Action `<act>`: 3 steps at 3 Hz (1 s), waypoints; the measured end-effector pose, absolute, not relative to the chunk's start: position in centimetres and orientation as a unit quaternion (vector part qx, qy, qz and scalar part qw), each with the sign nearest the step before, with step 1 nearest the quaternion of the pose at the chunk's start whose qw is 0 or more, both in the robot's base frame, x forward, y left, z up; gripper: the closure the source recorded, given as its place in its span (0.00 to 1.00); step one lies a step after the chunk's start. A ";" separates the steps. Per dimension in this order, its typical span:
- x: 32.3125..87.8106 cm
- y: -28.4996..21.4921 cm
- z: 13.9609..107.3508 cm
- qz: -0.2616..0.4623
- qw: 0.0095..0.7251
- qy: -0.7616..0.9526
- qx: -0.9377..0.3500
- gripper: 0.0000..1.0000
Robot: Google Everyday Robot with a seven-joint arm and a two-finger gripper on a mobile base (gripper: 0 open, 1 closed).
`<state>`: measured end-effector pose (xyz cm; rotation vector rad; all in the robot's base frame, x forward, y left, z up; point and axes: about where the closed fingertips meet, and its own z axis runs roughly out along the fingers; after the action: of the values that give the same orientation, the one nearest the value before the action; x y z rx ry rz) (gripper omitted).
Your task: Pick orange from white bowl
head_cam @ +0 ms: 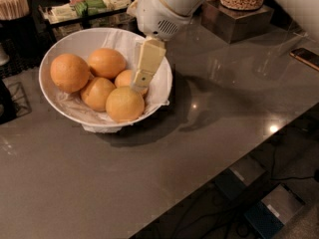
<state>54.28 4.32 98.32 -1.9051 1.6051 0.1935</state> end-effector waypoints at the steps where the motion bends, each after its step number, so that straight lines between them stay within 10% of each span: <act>1: 55.1 6.2 98.1 0.093 0.332 0.601 -0.722 0.00; 3: 54.4 8.2 96.5 0.127 0.331 0.595 -0.722 0.00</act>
Offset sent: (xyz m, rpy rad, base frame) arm 0.0063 0.0153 -0.0019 0.0395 0.0031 0.0171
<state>54.40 8.25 96.53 -1.8868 1.5546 0.3317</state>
